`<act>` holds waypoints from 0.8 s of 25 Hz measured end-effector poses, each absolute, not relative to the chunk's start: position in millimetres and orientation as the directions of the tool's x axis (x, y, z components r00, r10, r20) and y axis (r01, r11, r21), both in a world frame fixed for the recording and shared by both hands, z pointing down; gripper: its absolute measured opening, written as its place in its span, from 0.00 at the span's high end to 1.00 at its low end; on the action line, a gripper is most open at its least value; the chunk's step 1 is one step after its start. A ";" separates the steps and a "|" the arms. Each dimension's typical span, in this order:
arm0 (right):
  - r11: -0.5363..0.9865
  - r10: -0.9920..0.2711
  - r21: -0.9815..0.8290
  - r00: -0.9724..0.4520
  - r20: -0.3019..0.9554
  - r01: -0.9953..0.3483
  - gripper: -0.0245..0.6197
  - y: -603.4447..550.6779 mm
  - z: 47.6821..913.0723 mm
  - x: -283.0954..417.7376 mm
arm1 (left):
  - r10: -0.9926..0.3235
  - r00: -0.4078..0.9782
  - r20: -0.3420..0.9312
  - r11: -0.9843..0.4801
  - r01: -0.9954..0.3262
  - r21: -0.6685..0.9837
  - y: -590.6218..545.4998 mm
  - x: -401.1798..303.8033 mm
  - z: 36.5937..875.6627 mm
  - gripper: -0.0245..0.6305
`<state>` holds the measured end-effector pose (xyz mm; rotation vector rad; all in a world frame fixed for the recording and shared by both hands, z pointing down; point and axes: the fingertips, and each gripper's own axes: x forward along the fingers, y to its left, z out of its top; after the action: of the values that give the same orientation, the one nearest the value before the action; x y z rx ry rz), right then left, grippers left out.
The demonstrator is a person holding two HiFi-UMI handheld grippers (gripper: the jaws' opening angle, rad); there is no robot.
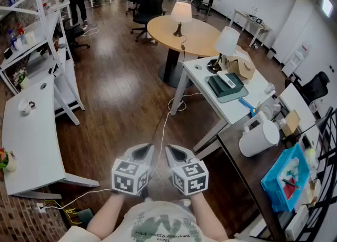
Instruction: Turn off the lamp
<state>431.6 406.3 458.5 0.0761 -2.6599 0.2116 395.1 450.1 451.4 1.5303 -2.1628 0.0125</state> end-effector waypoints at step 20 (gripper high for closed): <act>0.979 -0.030 -0.172 -0.905 0.424 -0.113 0.96 302.1 470.0 370.8 | -0.865 -0.298 0.403 0.413 -0.880 0.235 348.7 326.3 465.2 0.96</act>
<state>370.8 302.1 470.0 0.1017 -2.6933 0.2685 326.3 348.7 465.2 1.4827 -2.2045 0.0420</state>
